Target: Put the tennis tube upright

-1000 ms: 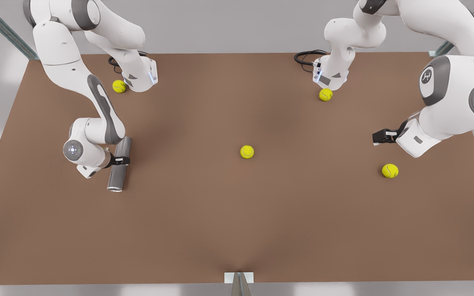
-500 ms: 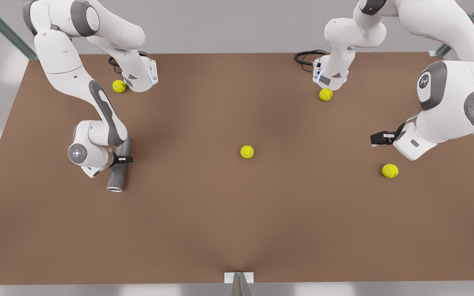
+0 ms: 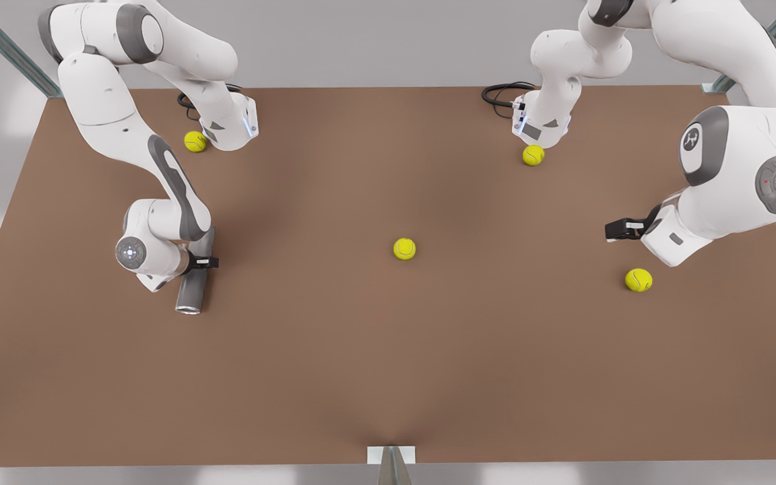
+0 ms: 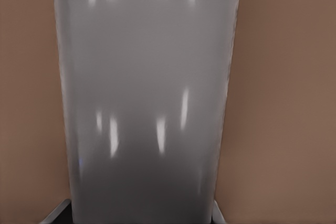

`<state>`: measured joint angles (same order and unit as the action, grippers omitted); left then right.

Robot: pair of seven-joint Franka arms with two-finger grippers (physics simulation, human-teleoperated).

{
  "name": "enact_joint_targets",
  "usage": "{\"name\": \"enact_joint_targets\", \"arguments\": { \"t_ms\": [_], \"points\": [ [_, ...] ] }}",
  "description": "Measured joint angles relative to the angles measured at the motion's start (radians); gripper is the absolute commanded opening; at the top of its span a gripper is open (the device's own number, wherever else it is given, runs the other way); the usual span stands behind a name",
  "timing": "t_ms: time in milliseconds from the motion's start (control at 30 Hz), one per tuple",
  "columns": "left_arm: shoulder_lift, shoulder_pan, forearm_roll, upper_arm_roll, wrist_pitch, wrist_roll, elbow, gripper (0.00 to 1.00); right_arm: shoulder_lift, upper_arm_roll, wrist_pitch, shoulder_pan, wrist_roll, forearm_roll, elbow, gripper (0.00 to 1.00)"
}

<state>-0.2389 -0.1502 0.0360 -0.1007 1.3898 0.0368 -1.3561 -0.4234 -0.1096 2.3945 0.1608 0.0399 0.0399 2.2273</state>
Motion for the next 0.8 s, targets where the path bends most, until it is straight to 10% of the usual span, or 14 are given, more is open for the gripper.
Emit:
{"name": "enact_joint_targets", "arguments": {
  "t_ms": [433,800],
  "points": [
    [-0.002,0.000,0.001,0.000,-0.003,0.001,0.000,1.00,-0.012,0.000,0.013,0.000,0.002,-0.002,-0.002,0.57],
    [-0.001,0.000,0.001,0.000,-0.005,0.005,0.000,1.00,-0.008,-0.001,-0.004,-0.003,0.010,-0.006,-0.012,0.53]
  ]
}}
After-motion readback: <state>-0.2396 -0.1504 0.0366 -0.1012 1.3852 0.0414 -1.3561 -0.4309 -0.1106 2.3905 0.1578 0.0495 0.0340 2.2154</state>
